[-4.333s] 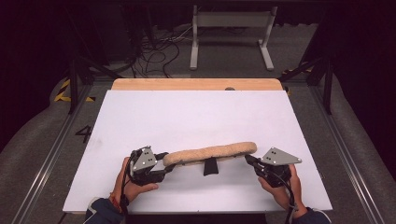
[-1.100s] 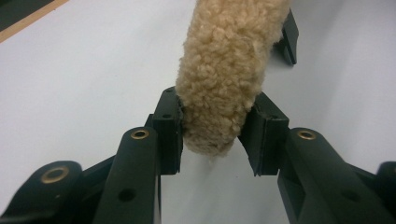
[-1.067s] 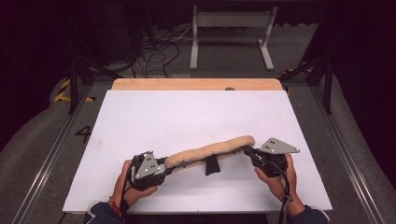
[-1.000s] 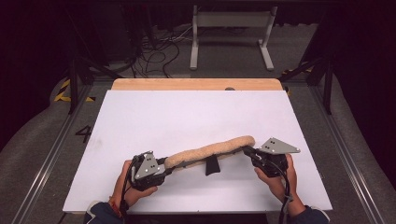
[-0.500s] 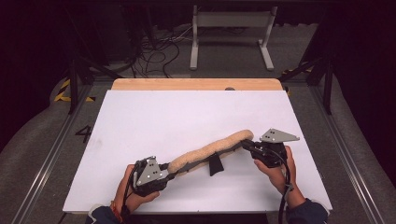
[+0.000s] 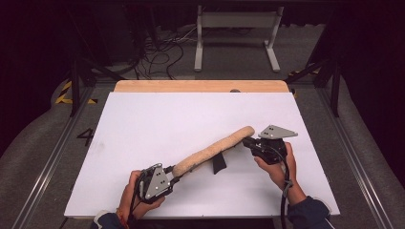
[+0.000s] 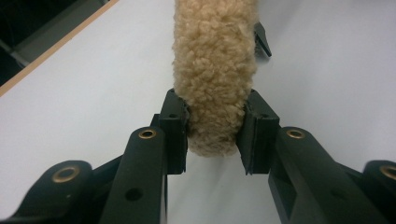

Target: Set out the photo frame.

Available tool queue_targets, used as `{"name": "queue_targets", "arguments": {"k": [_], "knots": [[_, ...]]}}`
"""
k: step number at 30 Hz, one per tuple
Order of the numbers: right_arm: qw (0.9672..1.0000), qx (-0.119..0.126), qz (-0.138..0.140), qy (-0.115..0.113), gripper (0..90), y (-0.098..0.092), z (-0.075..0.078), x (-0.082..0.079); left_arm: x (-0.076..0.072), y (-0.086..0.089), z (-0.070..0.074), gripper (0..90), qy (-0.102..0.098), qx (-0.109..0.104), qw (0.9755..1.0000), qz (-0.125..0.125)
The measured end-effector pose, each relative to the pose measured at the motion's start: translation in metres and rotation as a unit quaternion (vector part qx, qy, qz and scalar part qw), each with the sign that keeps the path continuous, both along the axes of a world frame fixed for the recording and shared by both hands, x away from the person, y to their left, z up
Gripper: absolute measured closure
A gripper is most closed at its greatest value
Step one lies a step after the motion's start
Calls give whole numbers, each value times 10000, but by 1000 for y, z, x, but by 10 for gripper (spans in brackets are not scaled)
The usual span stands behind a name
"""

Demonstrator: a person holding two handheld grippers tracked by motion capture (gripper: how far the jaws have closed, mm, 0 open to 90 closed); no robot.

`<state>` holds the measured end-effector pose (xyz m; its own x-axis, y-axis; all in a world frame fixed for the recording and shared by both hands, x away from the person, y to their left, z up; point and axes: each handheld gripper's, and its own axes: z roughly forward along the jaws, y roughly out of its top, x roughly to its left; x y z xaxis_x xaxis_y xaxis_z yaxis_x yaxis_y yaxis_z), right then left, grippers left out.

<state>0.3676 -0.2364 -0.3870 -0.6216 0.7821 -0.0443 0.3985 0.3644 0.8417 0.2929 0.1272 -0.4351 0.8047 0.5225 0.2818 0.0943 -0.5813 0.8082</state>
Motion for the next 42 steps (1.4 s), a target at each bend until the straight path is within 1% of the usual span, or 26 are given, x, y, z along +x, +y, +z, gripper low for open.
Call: {"name": "queue_targets", "arguments": {"k": [1, 3, 5, 7, 9, 11, 12, 15, 18, 20, 25, 26, 29, 31, 32, 33, 37, 38, 39, 40, 41, 42], "knots": [[10000, 0, 0, 0, 831, 0, 0, 0, 0, 0, 0, 671, 0, 0, 10000, 0], [10000, -13, 11, 17, 830, 4, 1, 6, 1, 0, -2, 671, -44, 22, 10000, 66], [10000, -68, -20, -6, 827, 9, 1, 12, 0, 0, -3, 669, -4, -9, 10000, -11], [10000, -93, -34, -12, 825, 12, 2, 18, -2, -2, -3, 666, 34, -47, 10000, -37], [10000, -59, -33, 22, 823, 13, 2, 22, -2, -3, -3, 663, 47, -96, 9999, -105], [10000, -26, -30, 55, 821, 15, 2, 27, -4, -4, -4, 660, 108, -138, 9997, -148], [10000, -18, -28, 56, 820, 15, 2, 29, -5, -5, -4, 658, 98, -129, 9997, -188], [10000, 24, -41, 51, 820, 17, 2, 31, -7, -8, -4, 654, 106, -118, 9996, -213], [9999, 126, -45, 99, 821, 16, 1, 34, -11, -13, -4, 654, 61, -72, 9995, -313], [9998, 142, -43, 103, 822, 16, 0, 34, -13, -16, -5, 653, 63, -63, 9994, -349], [9999, 99, -83, 98, 823, 18, 0, 36, -17, -22, -5, 652, 41, -29, 9987, -513], [9999, 81, -103, 100, 824, 19, 0, 36, -17, -23, -5, 651, 39, -15, 9983, -576], [9999, -9, -144, 76, 831, 22, 0, 37, -19, -27, -5, 651, 39, -20, 9978, -661], [9999, 43, -44, 116, 854, 25, 0, 37, -19, -29, -5, 650, 62, -26, 9974, -718], [9999, 43, -44, 116, 854, 25, 0, 37, -19, -29, -5, 649, 62, -26, 9974, -718], [9999, -16, -23, 98, 862, 28, 0, 36, -19, -29, -6, 649, 76, -35, 9972, -746], [9999, 15, 157, 38, 863, 35, 3, 32, -19, -30, -6, 648, 94, -50, 9965, -825], [9999, 15, 157, 38, 863, 35, 3, 32, -19, -31, -6, 648, 111, -84, 9961, -867], [9995, 107, 286, 53, 842, 37, 5, 30, -19, -32, -6, 649, 94, -52, 9960, -886], [9993, 123, 344, 39, 843, 39, 7, 28, -20, -34, -6, 650, 71, -40, 9958, -914], [9991, 103, 406, -3, 847, 42, 9, 27, -20, -35, -6, 650, 61, -24, 9956, -937], [9988, -5, 483, -46, 858, 46, 15, 23, -21, -37, -6, 649, 72, -22, 9956, -939]]}}
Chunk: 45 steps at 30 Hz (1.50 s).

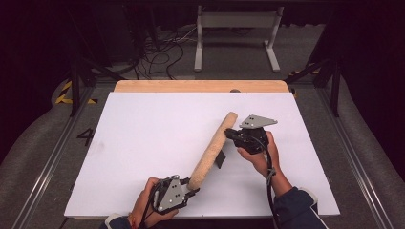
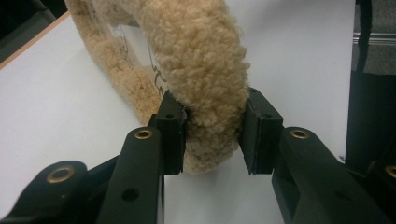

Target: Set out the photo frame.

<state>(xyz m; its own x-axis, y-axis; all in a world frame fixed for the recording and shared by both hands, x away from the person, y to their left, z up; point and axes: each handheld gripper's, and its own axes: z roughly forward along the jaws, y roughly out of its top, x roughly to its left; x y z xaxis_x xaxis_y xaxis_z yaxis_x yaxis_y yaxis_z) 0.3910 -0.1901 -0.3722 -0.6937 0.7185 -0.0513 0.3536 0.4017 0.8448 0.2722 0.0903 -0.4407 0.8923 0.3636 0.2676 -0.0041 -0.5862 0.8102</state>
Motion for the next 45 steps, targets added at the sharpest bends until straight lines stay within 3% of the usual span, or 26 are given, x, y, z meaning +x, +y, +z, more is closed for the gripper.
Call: {"name": "queue_targets", "arguments": {"k": [3, 7, 10, 13, 14, 19, 21, 27, 31, 38, 41, 43, 45], "knots": [[10000, 12, 49, 48, 834, -1, 3, -1, 0, 0, 0, 649, 4, -10, 10000, 8], [9990, 249, 54, 362, 781, -8, 3, -4, 0, 0, 0, 649, 26, -22, 10000, 38], [9958, 565, 59, 724, 719, -12, 1, -9, 0, 0, 0, 649, 30, -16, 10000, 15], [9936, 722, 50, 869, 690, -13, 3, -12, 1, -1, 0, 649, 32, -27, 10000, -8], [9911, 888, 76, 986, 665, -13, 5, -15, 1, -2, 0, 649, 37, -30, 10000, -8], [9855, 1067, 105, 1313, 535, -8, 8, -20, 0, -6, 0, 649, 78, -64, 9999, -43], [9812, 1177, 63, 1529, 469, -4, 8, -20, 0, -8, -1, 649, 80, -69, 9999, -56], [9769, 1179, -76, 1780, 361, 7, 11, -14, 0, -15, -1, 649, 142, -135, 9998, -88], [9761, 1147, -199, 1837, 332, 11, 15, -11, 0, -20, -2, 649, 168, -152, 9997, -110], [9741, 850, -616, 2001, 300, 21, 21, -3, -1, -28, -3, 649, 189, -201, 9995, -120], [9718, 717, -954, 2035, 299, 23, 15, 1, -1, -29, -3, 649, 196, -219, 9995, -112], [9705, 726, -958, 2090, 301, 24, 12, 2, 0, -30, -4, 649, 211, -239, 9994, -154], [9663, 686, -897, 2315, 299, 28, 2, 5, 0, -30, -4, 650, 232, -249, 9993, -182]]}}
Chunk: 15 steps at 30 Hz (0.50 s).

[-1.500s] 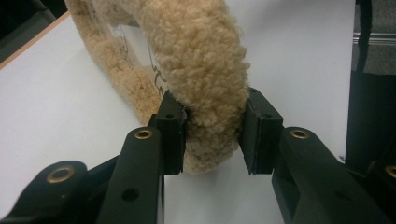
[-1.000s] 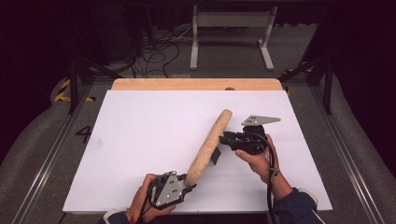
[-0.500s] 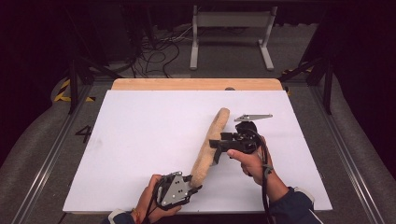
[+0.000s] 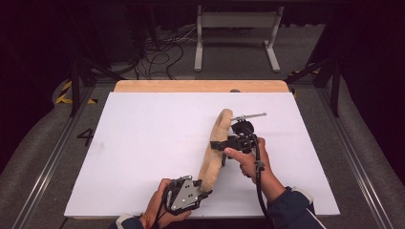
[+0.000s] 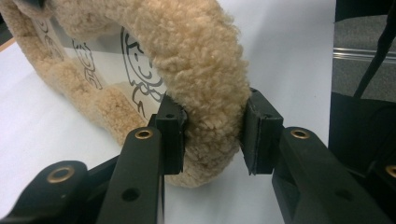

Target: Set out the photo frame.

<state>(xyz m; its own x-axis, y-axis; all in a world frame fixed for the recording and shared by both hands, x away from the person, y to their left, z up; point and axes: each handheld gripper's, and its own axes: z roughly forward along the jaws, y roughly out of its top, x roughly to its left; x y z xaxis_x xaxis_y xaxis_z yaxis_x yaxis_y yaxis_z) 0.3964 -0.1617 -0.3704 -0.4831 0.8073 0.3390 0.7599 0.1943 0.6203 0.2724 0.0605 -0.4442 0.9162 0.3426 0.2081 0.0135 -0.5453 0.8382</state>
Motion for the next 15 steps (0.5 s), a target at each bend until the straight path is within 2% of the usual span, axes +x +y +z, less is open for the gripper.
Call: {"name": "queue_targets", "arguments": {"k": [5, 6, 9, 15], "knots": [[9999, 80, -105, 68, 305, 4, -7, 6, 0, -1, 0, 649, 23, -9, 10000, 0], [9997, 149, -128, 163, 308, 3, -9, 9, 0, -1, 0, 648, 35, -1, 10000, 39], [9995, 179, -177, 213, 321, 3, -9, 11, 0, -2, 0, 645, 27, 14, 10000, 32], [9995, 45, -107, 297, 349, 5, -6, 13, 1, -4, -1, 610, -15, 65, 10000, -35]]}}
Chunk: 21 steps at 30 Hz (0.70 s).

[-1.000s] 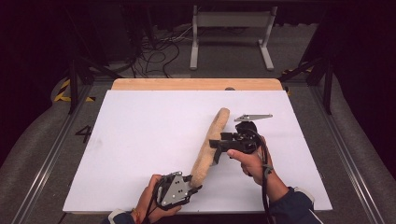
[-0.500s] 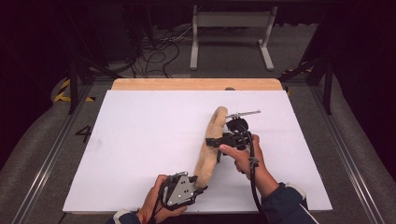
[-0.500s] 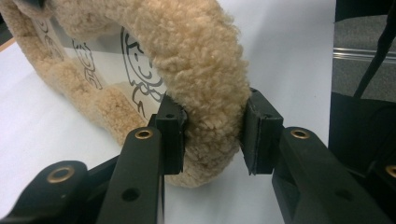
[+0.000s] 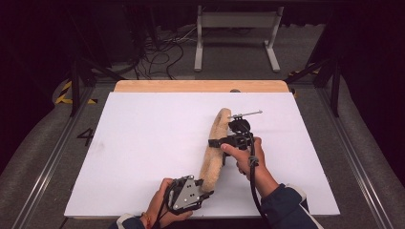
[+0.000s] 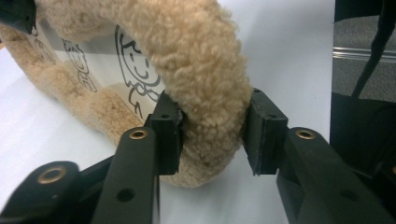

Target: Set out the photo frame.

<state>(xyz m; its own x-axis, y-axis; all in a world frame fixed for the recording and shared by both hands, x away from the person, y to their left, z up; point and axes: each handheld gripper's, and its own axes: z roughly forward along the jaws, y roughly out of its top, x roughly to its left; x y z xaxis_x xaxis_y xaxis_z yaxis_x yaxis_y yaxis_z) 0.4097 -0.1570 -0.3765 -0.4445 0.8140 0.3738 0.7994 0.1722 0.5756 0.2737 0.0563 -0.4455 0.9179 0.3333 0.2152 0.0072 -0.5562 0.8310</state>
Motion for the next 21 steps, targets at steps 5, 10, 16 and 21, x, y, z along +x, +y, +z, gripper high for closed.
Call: {"name": "queue_targets", "arguments": {"k": [5, 10, 16, 21], "knots": [[9996, -146, 171, 197, 396, 1, 5, 5, 0, 0, -1, 598, 55, 62, 9999, -117], [9992, -271, 239, 185, 451, 2, 9, 5, -1, 5, -1, 592, 184, 59, 9996, -204], [9985, -404, 368, 77, 560, 2, 14, 5, 1, 23, 1, 555, 343, -21, 9991, -229], [9956, -640, 678, -44, 614, 1, 17, 10, 2, 45, 5, 539, 415, -206, 9989, -1]]}}
